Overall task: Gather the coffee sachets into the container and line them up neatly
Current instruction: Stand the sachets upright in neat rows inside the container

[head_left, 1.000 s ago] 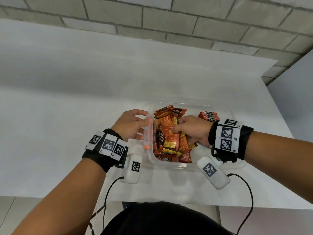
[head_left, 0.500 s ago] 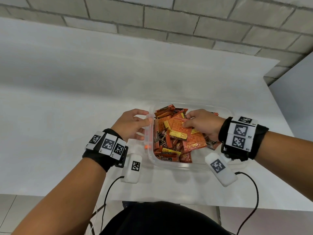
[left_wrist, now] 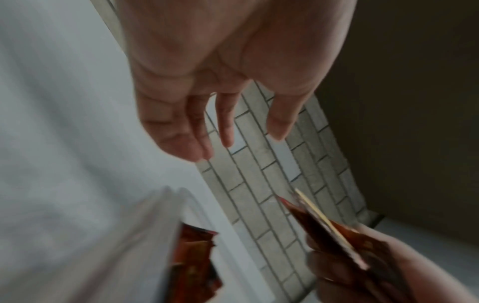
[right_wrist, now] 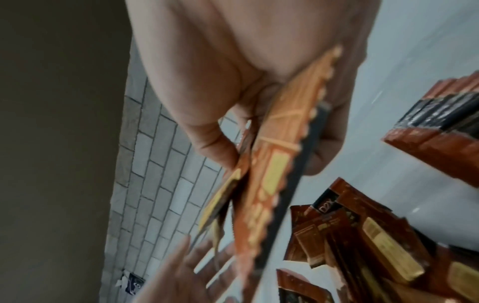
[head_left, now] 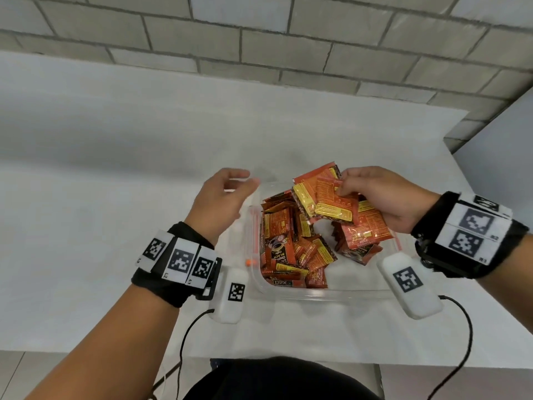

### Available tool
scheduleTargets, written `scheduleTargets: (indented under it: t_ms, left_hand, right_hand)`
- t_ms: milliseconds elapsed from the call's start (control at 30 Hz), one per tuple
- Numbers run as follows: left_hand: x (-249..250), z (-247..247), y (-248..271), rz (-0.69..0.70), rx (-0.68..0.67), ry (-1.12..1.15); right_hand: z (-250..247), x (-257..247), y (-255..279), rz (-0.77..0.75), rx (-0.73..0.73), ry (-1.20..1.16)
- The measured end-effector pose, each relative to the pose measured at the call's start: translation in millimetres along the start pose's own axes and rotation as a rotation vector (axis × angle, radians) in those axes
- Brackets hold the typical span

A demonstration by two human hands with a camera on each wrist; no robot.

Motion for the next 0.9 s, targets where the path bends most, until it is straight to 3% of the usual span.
scheduleTargets:
  t_ms: [100,233,433,767,900]
  left_hand:
    - [24.6,25.0,10.4,-0.069,-0.178,0.263]
    - [32.5,54.5,21.7,-0.124,-0.396,0.416]
    - [21.8,60.5,18.9,-0.156,-0.308,0.561]
    - [3.4,34.7,18.7,-0.176,-0.243,0.507]
    - [-1.2,17.5,15.0,-0.161,-0.176,0.498]
  right_hand:
    - [18.5,-12.7,1.9,-0.079,-0.060,-0.006]
    - [39.7,-24.6,-1.4,-0.167,-0.062,-0.011]
    - [54.8,-24.9,-7.3,-0.207,0.027,0.012]
    - [45.9,-8.4,-6.4,-0.212,0.144,0.230]
    - [56.0,24.2,-3.1,-0.106,-0.087,0.748]
Point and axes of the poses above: each hand's wrist, its own y-axis away from the middle knuckle, its own z-axis out of the palm, x = y × z, the point moved 5 cm from there along -y, towards the middle knuckle, and after that the axes turned 8 degrees about z, right-handed, at the moved point
